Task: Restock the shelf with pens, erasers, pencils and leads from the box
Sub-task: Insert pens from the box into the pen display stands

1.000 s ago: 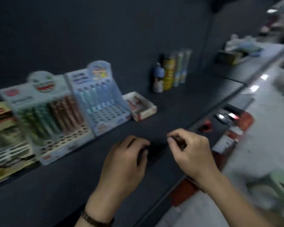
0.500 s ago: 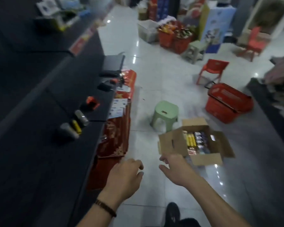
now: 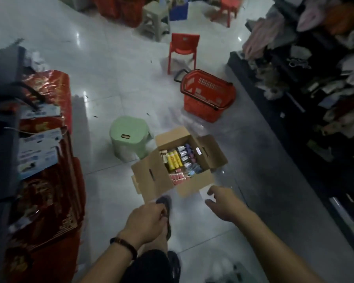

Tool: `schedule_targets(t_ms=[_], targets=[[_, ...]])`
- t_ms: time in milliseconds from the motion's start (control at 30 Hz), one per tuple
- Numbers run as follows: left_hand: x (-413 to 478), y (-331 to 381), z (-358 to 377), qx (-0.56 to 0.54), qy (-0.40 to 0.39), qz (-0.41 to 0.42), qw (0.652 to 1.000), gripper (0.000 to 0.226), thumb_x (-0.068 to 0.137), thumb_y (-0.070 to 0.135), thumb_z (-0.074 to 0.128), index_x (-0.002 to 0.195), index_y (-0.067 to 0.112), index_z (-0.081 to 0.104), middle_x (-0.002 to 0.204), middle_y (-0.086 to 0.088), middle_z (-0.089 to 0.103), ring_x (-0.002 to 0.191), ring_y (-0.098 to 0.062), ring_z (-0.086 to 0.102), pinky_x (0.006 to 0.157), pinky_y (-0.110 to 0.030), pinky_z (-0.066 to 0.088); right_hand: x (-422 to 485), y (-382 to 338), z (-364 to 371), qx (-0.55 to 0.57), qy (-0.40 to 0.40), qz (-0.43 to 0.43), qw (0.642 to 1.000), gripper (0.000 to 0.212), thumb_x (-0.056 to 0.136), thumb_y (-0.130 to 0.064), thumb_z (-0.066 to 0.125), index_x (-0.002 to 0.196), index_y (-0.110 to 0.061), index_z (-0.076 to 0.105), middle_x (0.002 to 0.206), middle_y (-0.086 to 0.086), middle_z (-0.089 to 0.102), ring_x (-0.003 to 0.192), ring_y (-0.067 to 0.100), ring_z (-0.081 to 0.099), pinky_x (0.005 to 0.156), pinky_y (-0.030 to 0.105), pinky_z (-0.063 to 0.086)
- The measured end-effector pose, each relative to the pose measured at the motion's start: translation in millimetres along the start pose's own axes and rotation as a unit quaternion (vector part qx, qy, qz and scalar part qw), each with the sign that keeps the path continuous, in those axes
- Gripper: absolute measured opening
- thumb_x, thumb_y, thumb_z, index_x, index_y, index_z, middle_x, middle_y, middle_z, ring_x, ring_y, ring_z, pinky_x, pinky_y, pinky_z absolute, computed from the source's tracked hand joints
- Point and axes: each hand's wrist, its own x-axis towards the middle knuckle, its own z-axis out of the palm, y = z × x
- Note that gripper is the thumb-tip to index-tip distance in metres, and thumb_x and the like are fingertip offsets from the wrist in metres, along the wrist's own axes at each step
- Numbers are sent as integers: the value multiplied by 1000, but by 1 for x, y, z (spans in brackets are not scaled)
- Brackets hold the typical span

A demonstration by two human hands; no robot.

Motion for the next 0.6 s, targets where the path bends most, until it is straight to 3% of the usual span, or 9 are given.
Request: schedule_targets(t_ms=[233, 400, 533, 600], targets=[[216, -5, 16, -89, -96, 17, 991, 11, 103, 31, 55, 111, 29, 64, 102, 10, 60, 87, -10, 57, 76, -28, 48, 162, 50, -31, -9, -48, 53, 997, 40, 105, -47, 57, 138, -25, 59, 137, 3, 61, 119, 25, 62, 97, 38, 54], [389, -16, 70, -115, -136, 3, 984, 20, 101, 26, 59, 120, 26, 65, 109, 4, 64, 101, -16, 62, 89, -30, 52, 323, 93, -21, -11, -74, 34, 997, 37, 106, -36, 57, 140, -22, 57, 141, 7, 56, 125, 28, 60, 101, 43, 54], [531, -31, 142, -125, -140, -27, 982, 9, 94, 19, 58, 91, 26, 64, 94, -1, 66, 94, -24, 66, 84, -36, 55, 465, 145, 18, -24, -71, 19, 997, 31, 103, -29, 58, 133, -20, 59, 133, 11, 61, 118, 32, 62, 95, 47, 57], [593, -38, 189, -143, -132, -47, 980, 11, 95, 18, 60, 99, 23, 70, 104, -4, 70, 97, -24, 67, 85, -36, 56, 534, 172, 44, -39, -87, 4, 995, 28, 103, -23, 55, 130, -17, 59, 128, 13, 62, 113, 34, 62, 91, 45, 57]])
